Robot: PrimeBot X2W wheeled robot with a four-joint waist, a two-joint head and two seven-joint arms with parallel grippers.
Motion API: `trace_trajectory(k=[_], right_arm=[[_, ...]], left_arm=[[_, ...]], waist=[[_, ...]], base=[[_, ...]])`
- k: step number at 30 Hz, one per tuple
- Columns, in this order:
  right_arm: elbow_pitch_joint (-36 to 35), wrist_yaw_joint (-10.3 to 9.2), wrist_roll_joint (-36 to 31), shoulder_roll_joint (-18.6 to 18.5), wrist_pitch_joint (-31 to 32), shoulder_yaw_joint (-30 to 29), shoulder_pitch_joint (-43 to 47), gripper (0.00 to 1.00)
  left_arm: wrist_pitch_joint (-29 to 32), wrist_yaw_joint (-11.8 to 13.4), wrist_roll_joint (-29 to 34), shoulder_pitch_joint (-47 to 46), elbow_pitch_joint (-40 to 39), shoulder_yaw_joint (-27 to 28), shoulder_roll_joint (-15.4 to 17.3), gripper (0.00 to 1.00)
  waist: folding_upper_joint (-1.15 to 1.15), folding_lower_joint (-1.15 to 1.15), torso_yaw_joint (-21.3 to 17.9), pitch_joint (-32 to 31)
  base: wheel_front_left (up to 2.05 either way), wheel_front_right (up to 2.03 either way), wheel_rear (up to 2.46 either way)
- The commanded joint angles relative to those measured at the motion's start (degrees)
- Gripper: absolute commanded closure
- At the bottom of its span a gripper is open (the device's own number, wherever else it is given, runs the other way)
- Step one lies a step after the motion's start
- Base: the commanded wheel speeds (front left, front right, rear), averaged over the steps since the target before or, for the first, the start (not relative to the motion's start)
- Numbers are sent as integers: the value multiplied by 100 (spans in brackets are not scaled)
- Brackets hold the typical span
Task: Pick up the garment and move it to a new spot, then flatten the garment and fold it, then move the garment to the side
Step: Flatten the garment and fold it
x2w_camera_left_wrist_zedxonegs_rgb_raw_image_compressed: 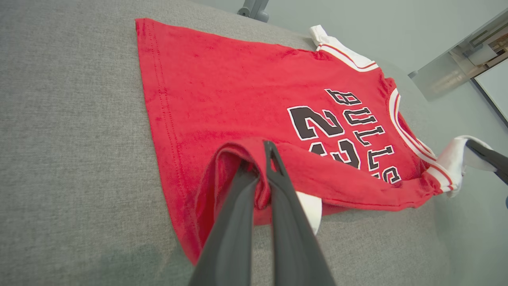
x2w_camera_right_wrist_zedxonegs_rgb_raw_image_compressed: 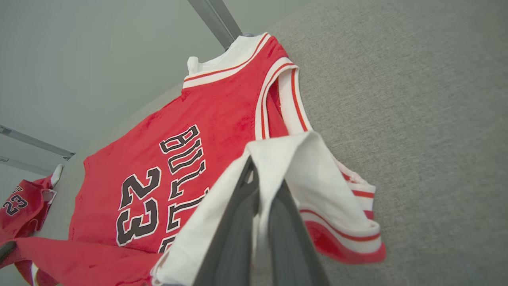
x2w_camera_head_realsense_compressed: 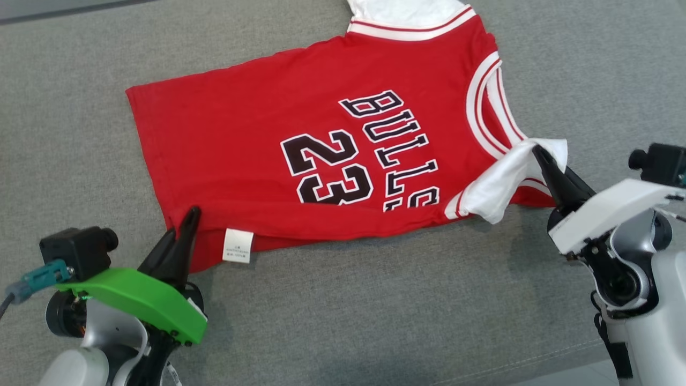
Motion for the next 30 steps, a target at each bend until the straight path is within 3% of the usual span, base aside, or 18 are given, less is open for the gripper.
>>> trace_trajectory(k=[1, 10, 11, 12, 13, 16, 21, 26, 30], right_arm=[[179, 2, -144, -94, 78, 45, -272, 100], [1449, 2, -407, -324, 113, 409, -1580, 100], [1606, 2, -468, -343, 71, 433, -1681, 100], [1740, 2, -533, -368, 29, 467, -1761, 60], [1870, 2, -620, -418, 7, 546, -1823, 0], [2056, 2, -667, -506, -195, 663, -1866, 0], [1611, 1, -696, -916, -556, 830, -1385, 0], [798, 1, -668, -1424, -132, 795, -543, 0], [431, 1, -739, -1533, 200, 655, -124, 0]], left_arm=[[64, -16, -62, -213, 152, 46, -3, 100], [235, -137, -92, -1014, 1069, -16, -98, 100], [228, -158, -98, -1063, 1141, -31, -118, 89], [207, -197, -86, -1112, 1193, -57, -132, 21], [193, -224, -101, -1154, 1248, -81, -165, 0], [172, -289, -87, -1135, 1346, -134, -160, 0], [79, -232, -126, -434, 946, -84, 20, 0], [132, -119, -224, 292, 503, -71, 162, 0], [82, -115, -335, 345, 527, -27, 79, 0]], waist=[[0, 0, 222, 289], [0, 0, 367, 367], [0, 0, 378, 360], [0, 0, 389, 349], [0, 0, 399, 334], [0, 0, 405, 242], [0, 0, 328, 64], [0, 0, 299, 113], [0, 0, 301, 254]], base=[[0, 0, 0], [0, 0, 0], [0, 0, 0], [0, 0, 0], [0, 0, 0], [0, 0, 0], [0, 0, 0], [0, 0, 0], [0, 0, 0]])
